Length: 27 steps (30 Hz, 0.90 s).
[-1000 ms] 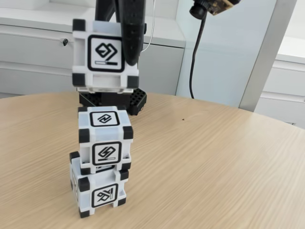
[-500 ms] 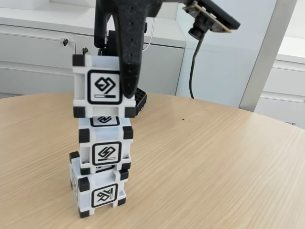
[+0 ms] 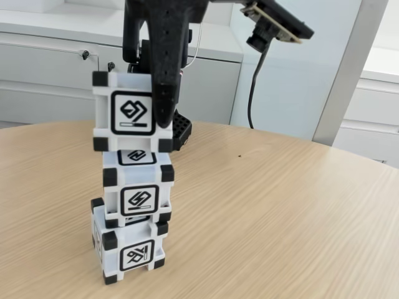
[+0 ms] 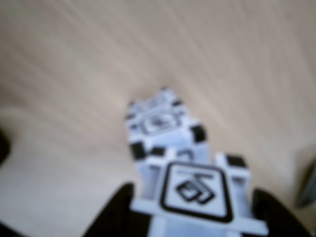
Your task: Stack cubes from left to right.
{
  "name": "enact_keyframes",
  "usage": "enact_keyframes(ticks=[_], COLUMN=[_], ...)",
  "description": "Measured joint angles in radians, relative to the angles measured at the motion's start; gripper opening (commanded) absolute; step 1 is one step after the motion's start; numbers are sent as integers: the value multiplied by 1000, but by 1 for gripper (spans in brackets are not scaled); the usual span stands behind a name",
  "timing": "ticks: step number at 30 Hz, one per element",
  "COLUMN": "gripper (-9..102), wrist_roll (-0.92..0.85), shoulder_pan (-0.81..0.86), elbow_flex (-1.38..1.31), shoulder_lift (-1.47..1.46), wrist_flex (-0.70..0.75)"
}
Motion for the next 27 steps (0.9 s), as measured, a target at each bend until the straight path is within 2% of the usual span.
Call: enact_keyframes(ticks=[3,14,16,18,27], gripper=[11,13,21,25,33], wrist_roll=[0,-2,-6,-9,-11], shoulder_pan=[0,0,0,0,0], elbow_flex=[0,0,0,0,0], shoulder_lift=[0,0,0,0,0], wrist_flex=[54,66,66,67,67])
